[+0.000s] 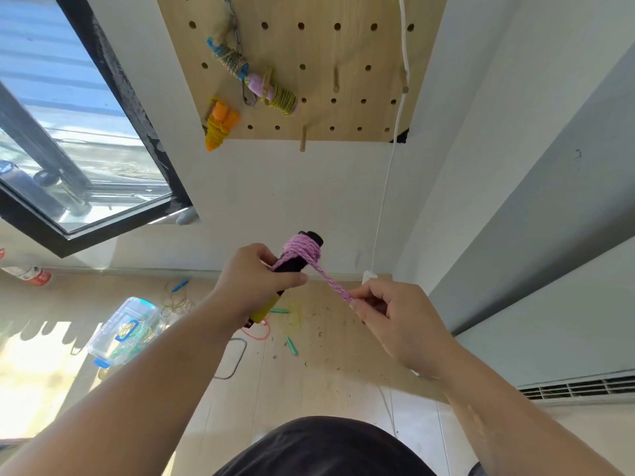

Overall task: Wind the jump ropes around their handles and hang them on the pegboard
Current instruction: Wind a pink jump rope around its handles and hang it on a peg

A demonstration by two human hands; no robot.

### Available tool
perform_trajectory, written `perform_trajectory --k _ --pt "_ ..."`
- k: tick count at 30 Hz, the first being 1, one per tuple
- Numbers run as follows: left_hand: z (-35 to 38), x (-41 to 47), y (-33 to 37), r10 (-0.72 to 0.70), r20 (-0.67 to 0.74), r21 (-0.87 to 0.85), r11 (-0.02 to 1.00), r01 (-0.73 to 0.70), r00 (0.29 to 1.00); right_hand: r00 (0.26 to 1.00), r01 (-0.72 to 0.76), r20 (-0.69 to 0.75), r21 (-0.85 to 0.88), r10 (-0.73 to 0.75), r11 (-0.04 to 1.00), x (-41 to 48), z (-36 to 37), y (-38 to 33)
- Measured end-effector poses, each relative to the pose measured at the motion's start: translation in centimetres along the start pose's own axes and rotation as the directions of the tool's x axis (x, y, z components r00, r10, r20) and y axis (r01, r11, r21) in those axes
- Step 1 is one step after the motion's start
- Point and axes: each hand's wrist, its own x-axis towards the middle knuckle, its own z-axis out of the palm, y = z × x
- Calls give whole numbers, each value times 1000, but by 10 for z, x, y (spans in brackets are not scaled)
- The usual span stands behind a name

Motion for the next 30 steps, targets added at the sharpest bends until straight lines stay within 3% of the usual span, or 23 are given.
perform_trajectory --k 2,4,7,9,12,16,19,22,24,26,30 --pt "-10 -8 6 -31 120 -249 966 61 992 999 -50 -6 79 51 996 -1 -2 4" --pt "-15 -20 10 55 271 -396 916 60 961 995 -95 9 211 95 973 0 -7 11" --pt "-12 -34 17 207 434 -508 860 48 877 986 -133 145 423 78 896 3 -9 14" --pt "-7 -41 22 296 530 -520 854 29 795 971 -138 236 442 33 886 6 -10 14" --pt "-8 -45 25 321 628 -385 920 -76 709 935 -147 349 214 65 966 23 -21 16" --pt "2 -52 21 235 656 31 941 -338 717 857 8 505 -219 107 976 55 -34 11" --pt "22 -50 12 209 624 276 842 -464 753 803 165 587 -391 107 906 73 -25 -11" --pt "36 -39 8 245 514 492 701 -516 822 840 276 536 -562 89 780 87 -4 -29" --pt "39 -30 5 256 334 534 742 -406 907 902 266 429 -639 46 722 90 11 -34" --pt "35 -22 3 205 162 466 846 -258 965 946 201 323 -628 16 752 86 19 -39" --pt "19 -10 1 64 50 204 976 -73 997 970 196 221 -477 -99 857 61 19 -41"
